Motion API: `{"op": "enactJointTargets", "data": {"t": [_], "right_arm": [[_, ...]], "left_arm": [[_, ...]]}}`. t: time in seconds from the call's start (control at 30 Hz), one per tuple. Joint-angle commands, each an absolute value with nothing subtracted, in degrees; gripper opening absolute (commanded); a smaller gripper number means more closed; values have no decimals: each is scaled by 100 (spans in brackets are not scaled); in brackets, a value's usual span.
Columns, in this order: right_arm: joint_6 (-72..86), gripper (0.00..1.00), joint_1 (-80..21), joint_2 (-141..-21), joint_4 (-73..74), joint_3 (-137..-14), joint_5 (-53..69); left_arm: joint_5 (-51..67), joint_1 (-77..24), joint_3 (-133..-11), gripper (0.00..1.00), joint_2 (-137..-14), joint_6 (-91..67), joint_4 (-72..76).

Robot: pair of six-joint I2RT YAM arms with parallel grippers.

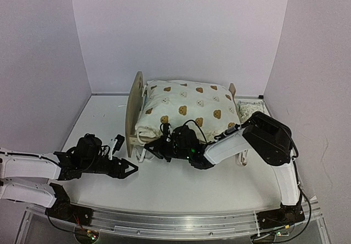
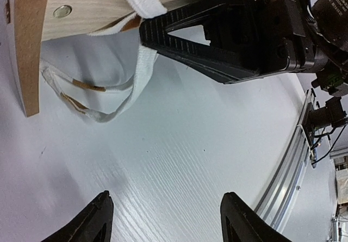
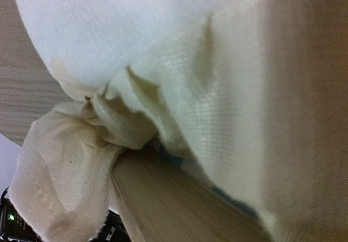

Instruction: Set up the pet bed

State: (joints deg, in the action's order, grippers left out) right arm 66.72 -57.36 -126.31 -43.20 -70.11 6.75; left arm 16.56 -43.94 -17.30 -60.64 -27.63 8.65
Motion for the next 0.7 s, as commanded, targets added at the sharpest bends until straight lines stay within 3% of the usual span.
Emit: {"op": "enactJointTargets", "data": {"t": [0.0,0.5,0.67], "right_arm": [[7079,0,-5746,-12425,-3878,-7178,1253],[7221,0,-5756,-12471,-3669,-7285,1485],[7177,0,-5755,-12485,-3676,-7311,1503]], "left_arm": [[1734,-4414,-1722,69,-6445,-2354,1862],[1297,-4409,-2260,69,-7964,-1534,2839],[1010,-4409,-2477,62,-8447,-1336,2949]]}}
